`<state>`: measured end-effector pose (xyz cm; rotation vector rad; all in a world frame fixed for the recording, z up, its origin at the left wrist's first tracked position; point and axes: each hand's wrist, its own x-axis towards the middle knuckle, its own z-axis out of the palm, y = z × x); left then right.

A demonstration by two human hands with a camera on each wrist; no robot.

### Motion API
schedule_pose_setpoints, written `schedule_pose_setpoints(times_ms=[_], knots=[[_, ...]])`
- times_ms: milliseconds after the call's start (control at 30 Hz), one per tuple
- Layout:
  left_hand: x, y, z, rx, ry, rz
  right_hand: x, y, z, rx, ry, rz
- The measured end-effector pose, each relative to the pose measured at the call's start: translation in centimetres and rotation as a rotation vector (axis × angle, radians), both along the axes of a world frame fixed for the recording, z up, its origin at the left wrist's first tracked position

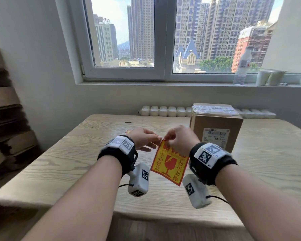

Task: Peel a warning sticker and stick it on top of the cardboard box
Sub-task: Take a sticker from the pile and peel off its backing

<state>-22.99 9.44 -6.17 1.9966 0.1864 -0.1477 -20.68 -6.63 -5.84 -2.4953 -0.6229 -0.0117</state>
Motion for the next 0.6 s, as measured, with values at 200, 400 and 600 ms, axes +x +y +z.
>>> schedule_pose_setpoints(times_ms=[200, 400, 600], knots=[[-0.8, -1.5, 0.0, 0.014, -0.002, -0.027, -0.6, -1.4, -0.1, -0.023, -0.002, 0.029], [-0.9, -2.3, -0.1, -0.022, 0.017, -0.003, -0.7, -2.0, -0.4, 0.063, -0.028, 0.037], [-0.6, -3.3, -0.4, -0.096, 0.046, 0.056, -0.5, -2.3, -1.2, 0.145, -0.101, 0.082]])
